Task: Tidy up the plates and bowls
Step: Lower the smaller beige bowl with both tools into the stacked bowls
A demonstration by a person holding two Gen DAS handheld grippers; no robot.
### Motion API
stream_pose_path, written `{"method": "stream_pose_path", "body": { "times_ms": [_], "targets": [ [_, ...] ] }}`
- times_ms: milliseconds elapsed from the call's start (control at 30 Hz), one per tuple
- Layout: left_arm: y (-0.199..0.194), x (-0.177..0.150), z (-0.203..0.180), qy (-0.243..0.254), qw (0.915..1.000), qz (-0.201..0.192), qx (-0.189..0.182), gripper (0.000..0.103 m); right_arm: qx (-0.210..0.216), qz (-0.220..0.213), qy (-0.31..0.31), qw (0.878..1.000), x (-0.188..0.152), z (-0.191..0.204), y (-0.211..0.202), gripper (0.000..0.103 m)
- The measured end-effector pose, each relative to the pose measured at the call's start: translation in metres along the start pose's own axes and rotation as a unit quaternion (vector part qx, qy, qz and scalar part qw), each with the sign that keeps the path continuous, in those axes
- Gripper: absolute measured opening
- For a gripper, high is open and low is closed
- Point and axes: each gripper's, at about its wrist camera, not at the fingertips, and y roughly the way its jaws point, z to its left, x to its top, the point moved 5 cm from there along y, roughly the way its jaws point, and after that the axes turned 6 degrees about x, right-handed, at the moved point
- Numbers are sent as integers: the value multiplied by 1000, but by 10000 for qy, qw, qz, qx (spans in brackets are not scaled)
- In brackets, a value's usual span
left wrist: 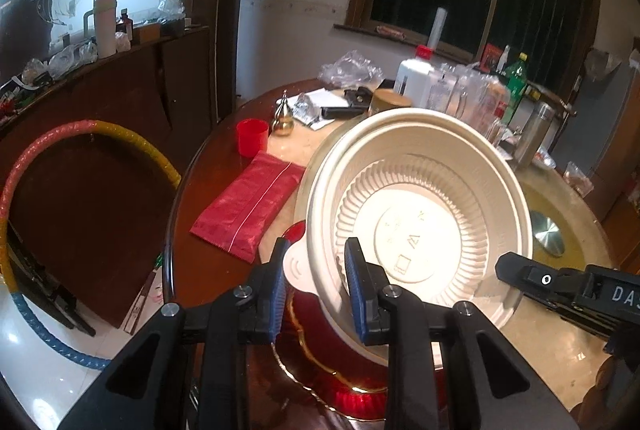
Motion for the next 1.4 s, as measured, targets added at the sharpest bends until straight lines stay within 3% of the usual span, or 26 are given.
{"method": "stream_pose_path", "body": {
  "times_ms": [733,1400],
  "targets": [
    [5,-10,7,106,9997,169,103,29,-498,276,-465,9973,-8,10,13,11],
    [3,-6,8,67,9998,114,133,32,-287,308,-381,9984,-6,14,9,14]
  ]
}}
